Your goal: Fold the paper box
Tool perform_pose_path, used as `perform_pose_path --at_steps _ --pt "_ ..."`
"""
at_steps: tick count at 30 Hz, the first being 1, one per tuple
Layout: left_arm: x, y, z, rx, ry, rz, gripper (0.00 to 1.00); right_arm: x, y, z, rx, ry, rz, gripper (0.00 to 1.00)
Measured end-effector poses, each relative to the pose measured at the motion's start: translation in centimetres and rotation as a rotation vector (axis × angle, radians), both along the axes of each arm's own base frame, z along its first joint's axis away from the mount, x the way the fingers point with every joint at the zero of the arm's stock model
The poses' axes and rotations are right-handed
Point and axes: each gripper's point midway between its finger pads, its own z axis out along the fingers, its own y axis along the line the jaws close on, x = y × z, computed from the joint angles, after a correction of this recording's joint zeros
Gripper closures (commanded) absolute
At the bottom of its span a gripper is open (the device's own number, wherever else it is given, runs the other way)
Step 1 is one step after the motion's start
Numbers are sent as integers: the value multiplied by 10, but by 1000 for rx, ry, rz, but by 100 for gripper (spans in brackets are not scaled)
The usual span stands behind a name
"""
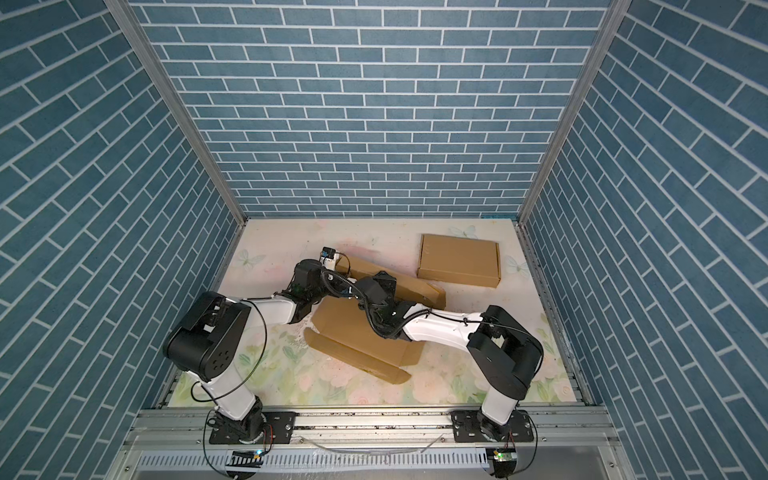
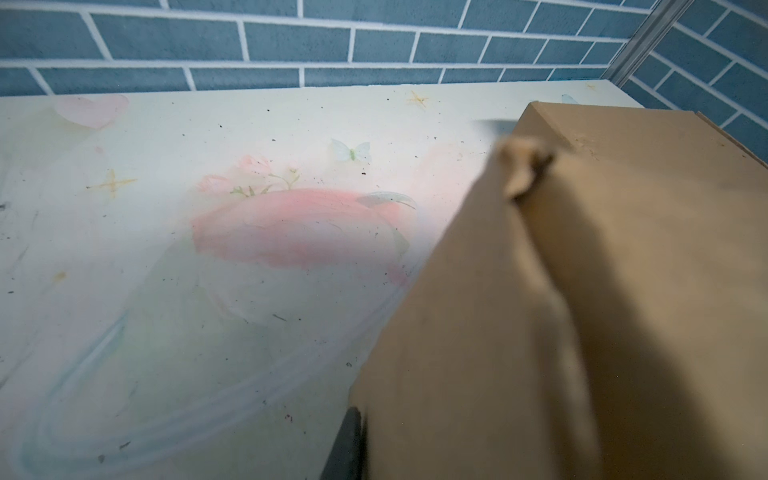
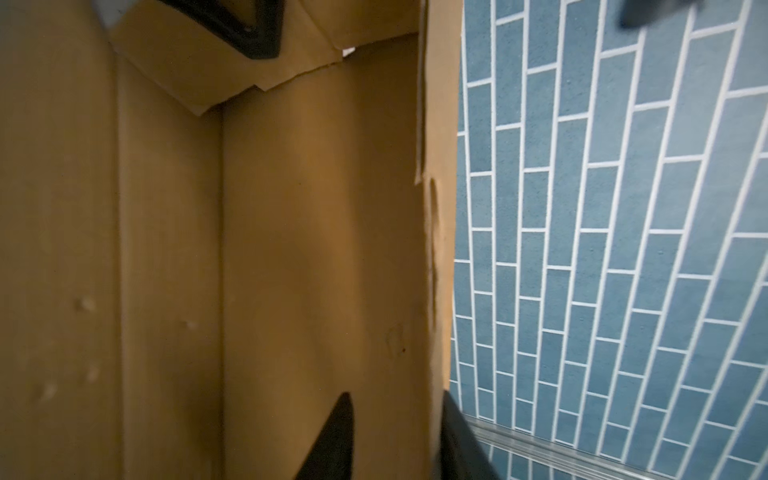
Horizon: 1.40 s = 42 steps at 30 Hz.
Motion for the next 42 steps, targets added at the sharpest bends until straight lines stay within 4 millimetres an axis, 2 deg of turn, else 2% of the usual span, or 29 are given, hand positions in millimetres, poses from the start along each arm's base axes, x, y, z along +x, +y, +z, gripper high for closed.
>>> perform_pose_path --at_steps 3,5,10,13,17,21,24,28,32,35,42 --pt "-1 0 0 11 -25 -2 91 -7 -3 -1 75 95 6 45" --pt "-2 1 0 20 -41 -4 95 -10 -3 8 161 179 9 42" --pt "-3 -1 1 31 -70 -2 100 -8 -9 50 501 390 -17 37" --pt "-5 -6 2 44 -90 -11 100 0 -15 78 743 509 -55 36" --pt "-10 -9 1 59 -113 -15 100 16 -20 98 983 637 -165 39" --pt "-11 -9 1 62 -126 -10 100 39 -2 109 1092 720 -288 39" --pt "-12 -10 1 65 -128 -9 100 49 12 101 1136 780 -347 39" --pt "-12 -9 1 66 -132 -6 100 51 24 66 1119 883 -436 38" --pt "-13 -10 1 65 -136 -6 99 51 35 42 1084 953 -474 38" --pt "-13 -10 1 67 -137 -6 99 46 44 33 1067 997 -475 38" --pt "-13 -10 1 75 -141 -11 98 42 64 29 1032 1041 -457 38"
